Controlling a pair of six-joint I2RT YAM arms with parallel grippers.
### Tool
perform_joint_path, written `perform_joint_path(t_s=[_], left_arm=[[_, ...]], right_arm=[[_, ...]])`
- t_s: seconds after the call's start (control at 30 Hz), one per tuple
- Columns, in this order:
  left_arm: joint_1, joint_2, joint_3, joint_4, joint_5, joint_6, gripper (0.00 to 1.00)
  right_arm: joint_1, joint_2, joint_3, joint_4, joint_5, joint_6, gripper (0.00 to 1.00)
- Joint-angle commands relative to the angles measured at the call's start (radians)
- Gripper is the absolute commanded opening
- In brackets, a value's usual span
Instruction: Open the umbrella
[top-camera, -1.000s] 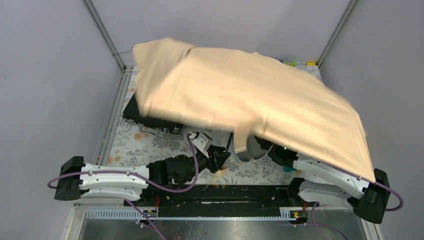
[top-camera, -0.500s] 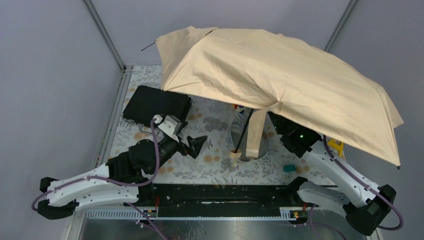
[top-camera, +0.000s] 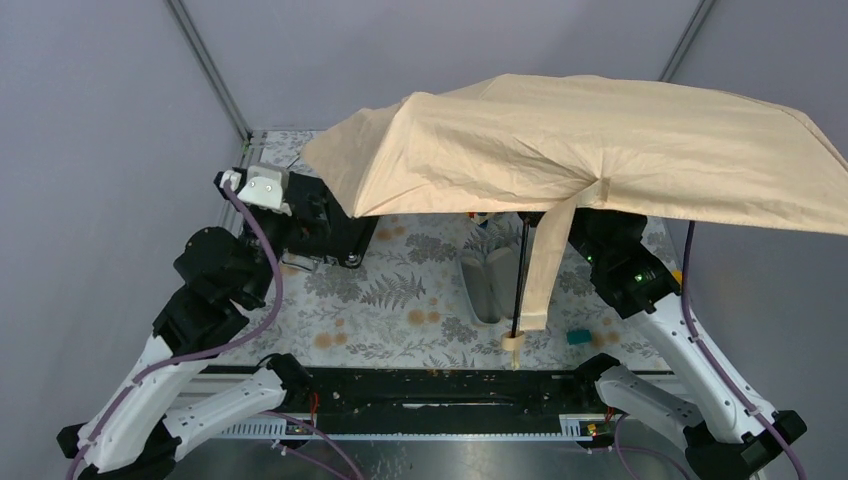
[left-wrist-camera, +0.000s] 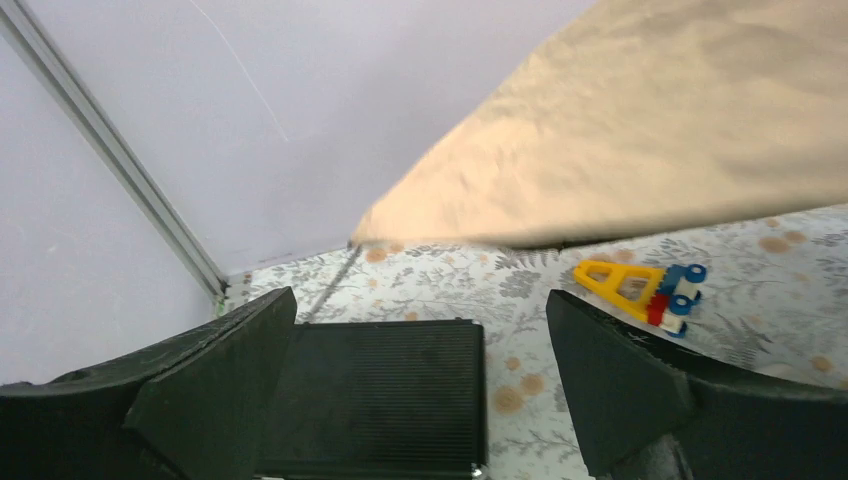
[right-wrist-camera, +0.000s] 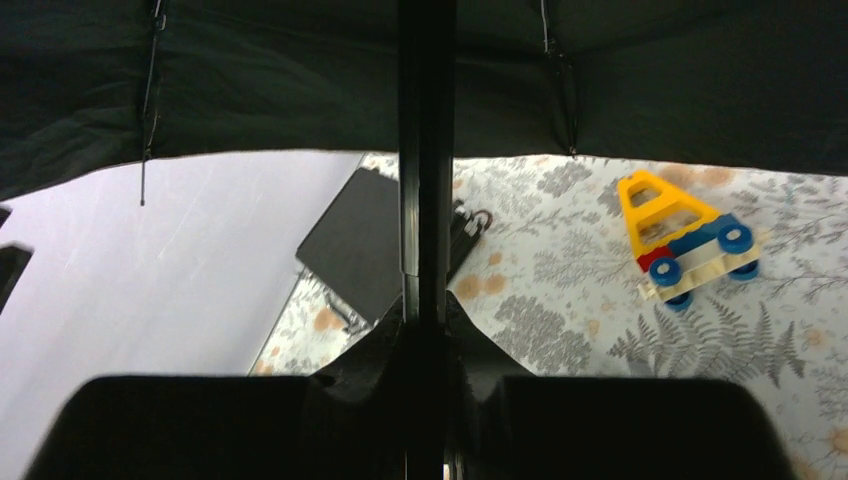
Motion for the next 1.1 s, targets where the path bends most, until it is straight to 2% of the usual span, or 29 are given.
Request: perform_joint_path(t_s=[0.0,0.13,0.23,0.33,0.53,0.63,0.67,0.77,0.8,0.97,1.07], left_arm=[[0.088,0.055,0.034,0.070,0.119,0.077,0.99],[0.108,0.018,-0.029,0.129,0.234,0.123,0.97],[0.117,-0.016,-0.087,0.204,0.235,0.144,0.77],[0.123,-0.028,-0.102,0.220,0.259,0.158,0.51],[0.127,-0.012,-0.112,0.266,0.270,0.178,0.55],[0.131,0.005,-0.102,0.271,0.289,0.179,0.48],[0.131,0.010,-0.103,0.275,0.292,0.183,0.40],[0.135,0.017,-0.111,0.296,0.270,0.197,0.06],[0.137,0.017,-0.116,0.301,0.245,0.195,0.00],[0.141,-0.033,-0.166,0.286,0.112,0.165,0.00],[0.140,-0.086,-0.208,0.252,0.070,0.143,0.00]], right_arm=[[-0.004,-0.036,0.028,0.029,-0.122,0.018,0.00],[-0.005,-0.044,0.034,0.022,-0.134,0.017,0.00],[-0.004,-0.042,0.037,0.023,-0.147,0.018,0.00],[-0.005,-0.040,0.036,0.021,-0.155,0.020,0.00],[-0.004,-0.036,0.032,0.018,-0.174,0.023,0.00],[-0.004,-0.039,0.029,0.011,-0.175,0.021,0.00],[-0.004,-0.039,0.027,0.010,-0.173,0.019,0.00],[-0.004,-0.043,0.017,0.007,-0.156,0.018,0.00],[-0.004,-0.044,0.015,0.007,-0.141,0.018,0.00],[-0.004,-0.060,-0.002,0.040,0.070,-0.006,0.00],[-0.004,-0.056,-0.027,0.143,0.234,-0.041,0.00]])
